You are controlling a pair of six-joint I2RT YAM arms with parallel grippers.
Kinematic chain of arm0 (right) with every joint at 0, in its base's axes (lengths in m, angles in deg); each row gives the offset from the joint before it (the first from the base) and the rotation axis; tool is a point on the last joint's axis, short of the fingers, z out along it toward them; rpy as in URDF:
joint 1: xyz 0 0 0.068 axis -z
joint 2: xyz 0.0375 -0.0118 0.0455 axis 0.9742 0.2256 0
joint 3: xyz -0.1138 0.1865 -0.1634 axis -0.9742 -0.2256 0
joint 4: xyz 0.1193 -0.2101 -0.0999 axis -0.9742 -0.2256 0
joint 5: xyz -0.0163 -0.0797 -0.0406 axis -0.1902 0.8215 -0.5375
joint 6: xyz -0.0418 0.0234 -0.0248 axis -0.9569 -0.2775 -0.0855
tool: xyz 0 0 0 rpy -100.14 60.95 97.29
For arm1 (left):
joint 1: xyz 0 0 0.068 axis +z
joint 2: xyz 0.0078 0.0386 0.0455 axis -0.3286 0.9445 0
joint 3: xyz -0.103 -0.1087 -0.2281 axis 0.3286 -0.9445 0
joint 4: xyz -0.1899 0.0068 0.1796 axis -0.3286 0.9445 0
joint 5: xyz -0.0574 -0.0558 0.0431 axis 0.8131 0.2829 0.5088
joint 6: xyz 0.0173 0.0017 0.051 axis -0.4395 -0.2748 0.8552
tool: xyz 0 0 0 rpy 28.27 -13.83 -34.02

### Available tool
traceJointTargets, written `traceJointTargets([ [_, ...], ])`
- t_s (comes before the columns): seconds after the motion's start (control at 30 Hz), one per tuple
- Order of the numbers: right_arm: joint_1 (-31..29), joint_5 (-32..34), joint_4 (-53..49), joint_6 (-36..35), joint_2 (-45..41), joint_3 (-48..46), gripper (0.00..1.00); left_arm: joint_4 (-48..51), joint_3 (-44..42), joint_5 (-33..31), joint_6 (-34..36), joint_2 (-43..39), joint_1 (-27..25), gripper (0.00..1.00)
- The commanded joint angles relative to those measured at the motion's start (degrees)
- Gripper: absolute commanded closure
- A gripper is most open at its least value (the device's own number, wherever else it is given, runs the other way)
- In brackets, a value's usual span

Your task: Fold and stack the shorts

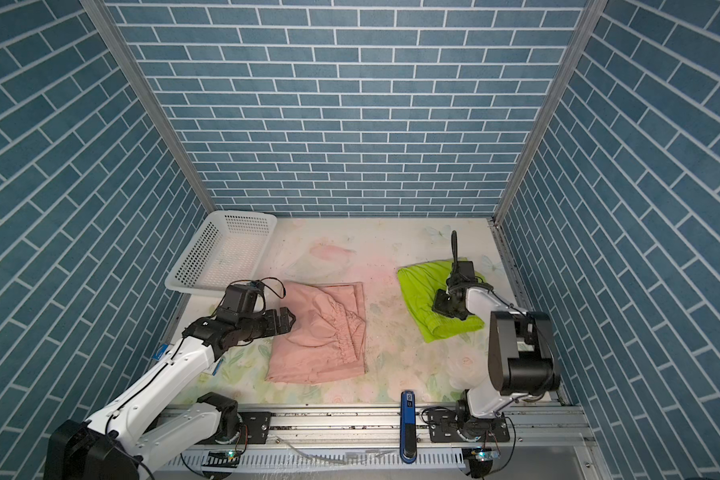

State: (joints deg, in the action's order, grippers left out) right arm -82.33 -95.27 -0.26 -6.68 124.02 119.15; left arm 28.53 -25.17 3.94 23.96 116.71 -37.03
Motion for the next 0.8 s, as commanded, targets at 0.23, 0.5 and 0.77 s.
traceJointTargets([
  [0.23, -3.85, 5.56, -9.69, 0.64, -20.06, -1.81, 0.94, -0.89, -0.6, -0.38, 0.93, -0.32, 2.48, 0.0],
  [0.5, -14.65, -13.61, -8.23, -2.61, -18.15, 4.0, 0.45, -6.88, -7.29, 7.27, -3.47, -1.01, 8.84, 0.0],
  [0.77, -27.77, -18.61, 5.82, 3.75, -8.6, 0.97, 0.33, -9.18, -12.18, 7.12, -5.28, -2.75, 9.45, 0.0],
])
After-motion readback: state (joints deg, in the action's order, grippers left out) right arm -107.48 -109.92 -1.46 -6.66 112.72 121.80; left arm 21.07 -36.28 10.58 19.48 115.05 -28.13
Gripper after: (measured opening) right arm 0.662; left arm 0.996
